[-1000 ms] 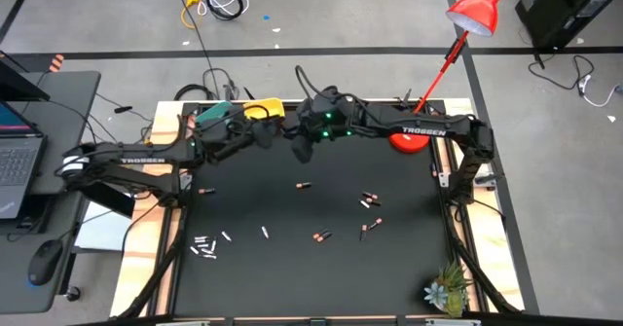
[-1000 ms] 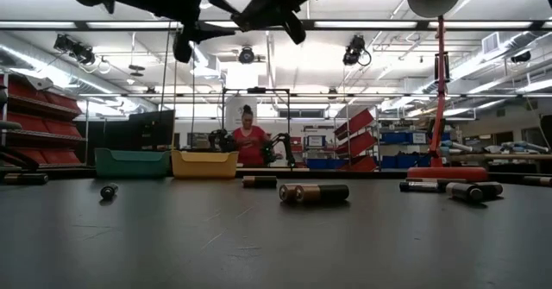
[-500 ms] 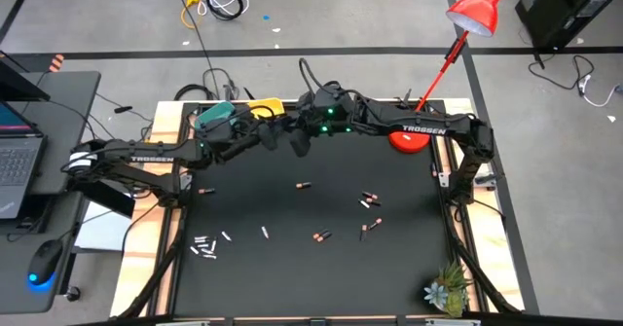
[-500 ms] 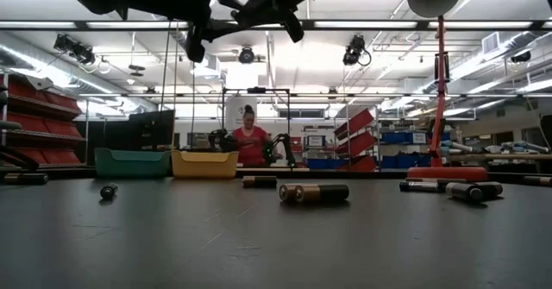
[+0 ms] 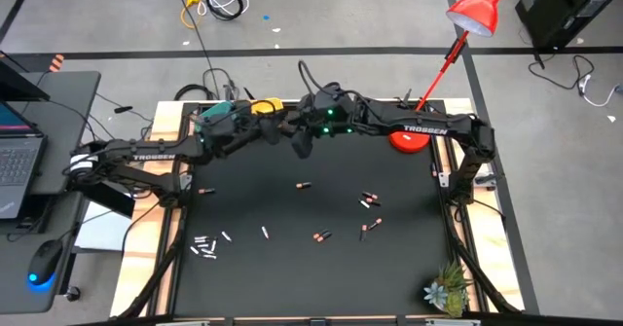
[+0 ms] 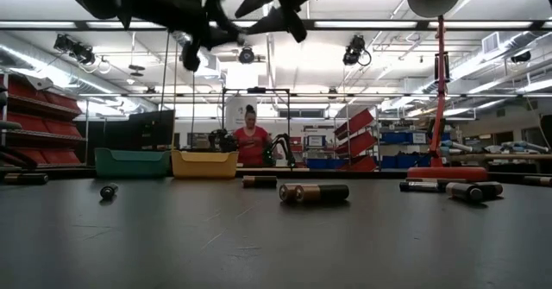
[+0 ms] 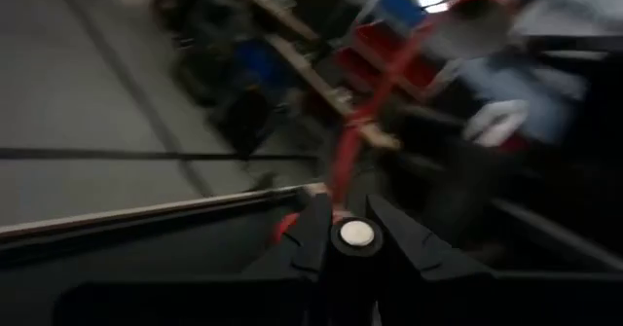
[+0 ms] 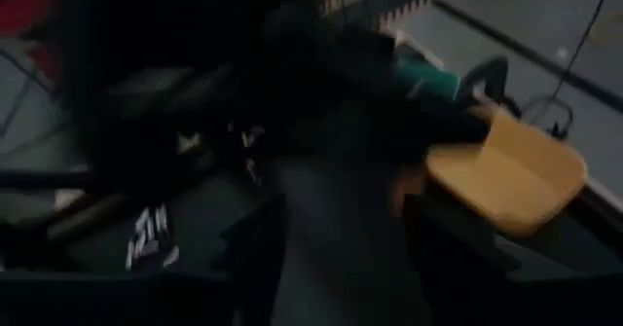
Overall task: Sort batteries
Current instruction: Put the black battery into the yellow bin
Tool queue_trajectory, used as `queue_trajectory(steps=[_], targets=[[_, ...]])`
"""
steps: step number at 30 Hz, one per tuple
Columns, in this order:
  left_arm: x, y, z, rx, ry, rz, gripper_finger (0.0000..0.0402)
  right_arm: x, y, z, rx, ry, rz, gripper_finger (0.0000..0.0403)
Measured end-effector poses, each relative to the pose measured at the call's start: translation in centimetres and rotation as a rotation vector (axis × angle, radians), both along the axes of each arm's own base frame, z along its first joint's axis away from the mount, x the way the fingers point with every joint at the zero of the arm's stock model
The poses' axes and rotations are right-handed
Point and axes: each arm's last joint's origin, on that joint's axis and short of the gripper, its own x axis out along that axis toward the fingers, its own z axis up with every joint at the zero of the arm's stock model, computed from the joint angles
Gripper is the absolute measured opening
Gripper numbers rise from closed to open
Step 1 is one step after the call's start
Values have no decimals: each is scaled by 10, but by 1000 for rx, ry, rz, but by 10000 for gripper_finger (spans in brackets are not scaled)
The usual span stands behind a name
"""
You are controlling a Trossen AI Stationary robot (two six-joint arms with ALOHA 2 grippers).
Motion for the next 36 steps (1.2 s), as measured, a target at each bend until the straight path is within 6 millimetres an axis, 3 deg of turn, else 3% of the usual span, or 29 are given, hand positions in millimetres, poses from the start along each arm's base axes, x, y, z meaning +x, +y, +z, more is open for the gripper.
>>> queue_trajectory(steps=[7, 13, 18, 23, 25, 31, 36], targets=[[-19, 52, -32, -87, 259, 84, 49, -18, 12, -2, 27, 165, -21, 232], [-30, 96, -61, -142, 353, 163, 49, -15, 45, -3, 17, 192, 45, 212], [-33, 120, -94, -236, 424, 193, 49, -20, 69, -6, 36, 255, 11, 196], [-32, 128, -119, -316, 474, 200, 53, -40, 81, -1, 42, 350, -23, 189], [-32, 128, -122, -328, 489, 199, 87, -47, 84, 2, 28, 376, -28, 189], [-32, 125, -121, -357, 488, 217, 206, -65, 84, 16, -5, 376, -57, 187], [-30, 115, -99, -290, 444, 140, 221, -71, 75, 5, -55, 482, 0, 187]])
